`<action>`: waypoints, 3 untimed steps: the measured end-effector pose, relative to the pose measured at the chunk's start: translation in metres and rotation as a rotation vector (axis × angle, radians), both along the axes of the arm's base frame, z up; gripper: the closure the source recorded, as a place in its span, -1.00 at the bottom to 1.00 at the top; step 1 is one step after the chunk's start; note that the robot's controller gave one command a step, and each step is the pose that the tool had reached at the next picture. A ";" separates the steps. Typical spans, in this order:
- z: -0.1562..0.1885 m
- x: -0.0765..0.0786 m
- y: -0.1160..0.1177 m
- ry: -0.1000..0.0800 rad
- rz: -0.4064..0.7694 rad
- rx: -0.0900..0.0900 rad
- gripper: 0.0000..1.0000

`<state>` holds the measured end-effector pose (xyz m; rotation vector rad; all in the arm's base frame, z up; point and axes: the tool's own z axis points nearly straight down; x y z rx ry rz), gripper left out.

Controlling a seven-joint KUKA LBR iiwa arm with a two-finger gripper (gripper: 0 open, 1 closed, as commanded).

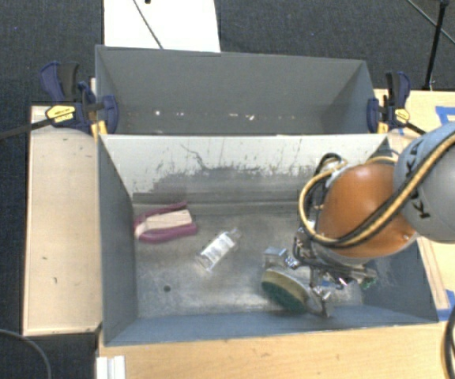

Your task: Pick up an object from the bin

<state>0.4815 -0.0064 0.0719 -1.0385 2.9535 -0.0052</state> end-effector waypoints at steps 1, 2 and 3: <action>-0.002 -0.003 0.000 0.009 0.005 0.000 1.00; 0.127 0.018 -0.011 0.000 0.012 -0.001 1.00; 0.192 0.039 -0.016 0.004 0.541 -0.005 1.00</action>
Offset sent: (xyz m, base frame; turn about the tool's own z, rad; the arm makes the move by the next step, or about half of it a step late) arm 0.0000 0.0000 0.0000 0.0000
